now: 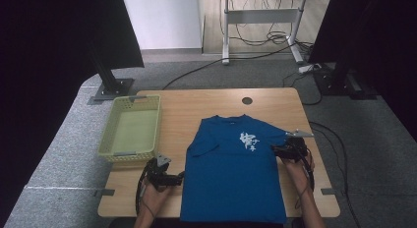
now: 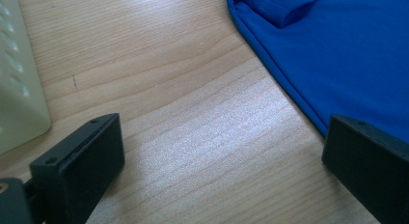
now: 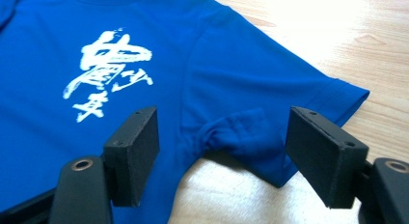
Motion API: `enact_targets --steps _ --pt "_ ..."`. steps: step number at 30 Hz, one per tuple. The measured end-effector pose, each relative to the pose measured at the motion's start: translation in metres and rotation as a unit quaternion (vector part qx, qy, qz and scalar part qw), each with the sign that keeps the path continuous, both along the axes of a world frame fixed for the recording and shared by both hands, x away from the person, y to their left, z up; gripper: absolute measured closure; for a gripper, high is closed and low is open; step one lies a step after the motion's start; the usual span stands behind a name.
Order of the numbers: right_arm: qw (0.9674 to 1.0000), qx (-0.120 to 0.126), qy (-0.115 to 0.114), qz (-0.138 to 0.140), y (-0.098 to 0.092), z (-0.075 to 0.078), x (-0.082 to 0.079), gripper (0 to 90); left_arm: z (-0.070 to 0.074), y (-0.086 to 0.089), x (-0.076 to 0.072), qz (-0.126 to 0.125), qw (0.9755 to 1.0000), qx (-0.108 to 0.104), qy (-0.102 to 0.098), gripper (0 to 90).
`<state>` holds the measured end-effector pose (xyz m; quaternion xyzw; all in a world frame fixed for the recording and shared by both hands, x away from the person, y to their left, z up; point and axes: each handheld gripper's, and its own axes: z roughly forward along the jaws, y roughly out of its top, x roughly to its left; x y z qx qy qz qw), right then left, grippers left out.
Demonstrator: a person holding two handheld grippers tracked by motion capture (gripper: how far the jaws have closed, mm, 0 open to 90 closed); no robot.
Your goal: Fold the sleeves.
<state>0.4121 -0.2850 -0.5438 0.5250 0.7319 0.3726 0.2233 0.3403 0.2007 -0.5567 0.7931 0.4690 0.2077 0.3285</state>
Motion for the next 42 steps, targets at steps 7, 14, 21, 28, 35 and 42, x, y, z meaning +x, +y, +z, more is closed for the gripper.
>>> enact_targets --steps 7,14,21,28,35,42 --pt "0.9999 -0.005 -0.008 -0.014 0.003 0.000 0.016 33.6 0.000 0.000 0.000 0.000 1.0000 0.000 0.000 1.3" --pt "0.9996 -0.018 -0.007 -0.020 0.006 0.000 0.026 37.1 0.000 0.000 0.000 0.000 1.0000 0.000 0.000 1.3" --pt "0.9992 -0.023 -0.007 -0.033 0.002 -0.001 0.032 41.5 0.000 0.000 0.000 0.000 1.0000 0.000 0.000 1.2" --pt "0.9976 -0.054 0.007 -0.043 0.001 -0.009 0.043 42.1 0.000 0.000 0.000 0.000 1.0000 0.000 0.000 1.3" --pt "0.9992 -0.029 0.021 -0.019 0.002 -0.009 0.044 71.6 0.000 0.000 0.000 0.000 1.0000 0.000 0.000 1.3" --pt "0.9992 0.006 0.037 -0.012 0.002 -0.009 0.045 87.8 0.000 0.000 0.000 0.000 1.0000 0.000 0.000 1.2"
